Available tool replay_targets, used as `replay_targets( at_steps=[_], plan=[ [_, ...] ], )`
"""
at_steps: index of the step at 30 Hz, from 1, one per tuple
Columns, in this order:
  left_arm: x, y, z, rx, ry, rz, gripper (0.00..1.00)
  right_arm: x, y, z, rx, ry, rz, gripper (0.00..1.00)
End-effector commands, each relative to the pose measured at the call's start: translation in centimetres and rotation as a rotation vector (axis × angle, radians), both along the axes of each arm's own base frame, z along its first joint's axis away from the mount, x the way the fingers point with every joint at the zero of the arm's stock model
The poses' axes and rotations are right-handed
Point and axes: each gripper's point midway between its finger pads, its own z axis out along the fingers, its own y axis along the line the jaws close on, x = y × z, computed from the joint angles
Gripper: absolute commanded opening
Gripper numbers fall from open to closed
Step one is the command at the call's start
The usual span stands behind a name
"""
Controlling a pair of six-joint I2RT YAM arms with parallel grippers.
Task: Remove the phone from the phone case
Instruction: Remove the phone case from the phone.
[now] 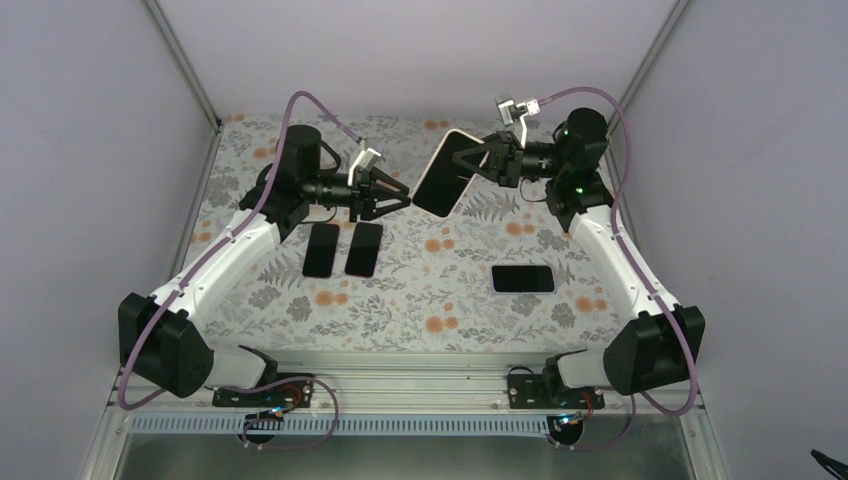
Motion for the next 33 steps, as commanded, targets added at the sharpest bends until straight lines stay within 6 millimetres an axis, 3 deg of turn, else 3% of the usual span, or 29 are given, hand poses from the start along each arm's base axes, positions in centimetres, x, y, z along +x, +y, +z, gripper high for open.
replay_targets(
  at_steps=[1,10,17,33],
  plan=[
    [2.8,0.4,-1.9,0.056,0.016,0.124,0.32,-3.8,0.2,2.1,0.014,-0.054,0.127,0.04],
    [3.7,0.3,-2.3,0.059,0.044,0.146,0.30,-6.6,2.0,1.9,0.008,-0.064,0.255,0.04],
    [3.7,0.1,-2.0,0.046,0.052,0.136,0.29,-7.3,2.9,1.3,0.002,-0.053,0.302,0.04],
    [-0.2,-1.0,1.0,-0.065,0.049,-0.094,0.28,-8.1,4.7,-2.1,-0.028,0.020,0.360,0.04]
  ],
)
